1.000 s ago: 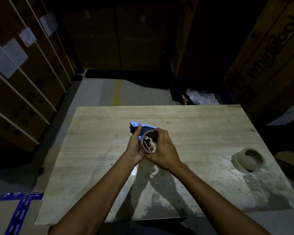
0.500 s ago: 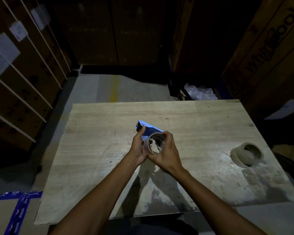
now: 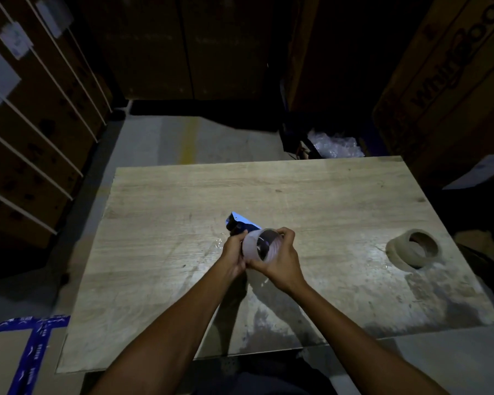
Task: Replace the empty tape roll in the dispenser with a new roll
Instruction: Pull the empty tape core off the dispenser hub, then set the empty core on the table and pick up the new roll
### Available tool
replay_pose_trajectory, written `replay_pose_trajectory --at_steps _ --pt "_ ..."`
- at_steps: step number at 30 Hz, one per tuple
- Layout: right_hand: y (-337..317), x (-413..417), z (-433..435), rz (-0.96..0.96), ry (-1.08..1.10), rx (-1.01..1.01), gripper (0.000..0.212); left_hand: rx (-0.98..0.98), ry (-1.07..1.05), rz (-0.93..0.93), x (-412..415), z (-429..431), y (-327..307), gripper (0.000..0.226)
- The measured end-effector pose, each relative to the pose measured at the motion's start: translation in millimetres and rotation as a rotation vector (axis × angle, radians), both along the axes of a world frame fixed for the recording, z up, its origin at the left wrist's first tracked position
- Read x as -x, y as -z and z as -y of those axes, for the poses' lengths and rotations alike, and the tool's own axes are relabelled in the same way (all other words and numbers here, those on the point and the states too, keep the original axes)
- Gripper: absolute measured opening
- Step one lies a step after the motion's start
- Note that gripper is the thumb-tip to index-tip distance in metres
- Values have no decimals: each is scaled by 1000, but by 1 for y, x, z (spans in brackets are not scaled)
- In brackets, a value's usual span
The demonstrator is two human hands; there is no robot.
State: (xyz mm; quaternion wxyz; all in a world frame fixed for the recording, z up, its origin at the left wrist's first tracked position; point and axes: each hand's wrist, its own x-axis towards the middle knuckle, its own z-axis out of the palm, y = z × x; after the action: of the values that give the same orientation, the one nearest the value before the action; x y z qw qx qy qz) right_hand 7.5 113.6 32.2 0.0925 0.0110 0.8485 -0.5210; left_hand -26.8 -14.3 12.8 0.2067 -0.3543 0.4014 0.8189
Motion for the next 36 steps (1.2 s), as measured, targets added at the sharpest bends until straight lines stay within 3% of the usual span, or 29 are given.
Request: replay_pose_trajectory --at_steps 8,10,14,18,20,22,30,36 --pt "20 -3 3 158 21 46 87 37 77 60 -11 9 21 35" --pt "24 -4 4 171 26 34 88 202 158 77 -10 11 32 43" --pt "25 -5 6 150 23 19 86 755 474 23 -7 21 45 57" --pt "18 -8 14 72 34 46 74 1001 378 -95 -10 27 46 40" --pt "14 -10 19 16 61 54 65 987 171 -110 -15 25 40 22" --pt "8 -11 21 -31 84 24 63 907 38 -190 -20 23 32 18" --pt "8 5 -6 -133 120 -137 94 781 116 -524 -10 0 -4 26" --pt "-4 28 -52 -193 255 -172 98 739 245 -637 29 -47 -25 22"
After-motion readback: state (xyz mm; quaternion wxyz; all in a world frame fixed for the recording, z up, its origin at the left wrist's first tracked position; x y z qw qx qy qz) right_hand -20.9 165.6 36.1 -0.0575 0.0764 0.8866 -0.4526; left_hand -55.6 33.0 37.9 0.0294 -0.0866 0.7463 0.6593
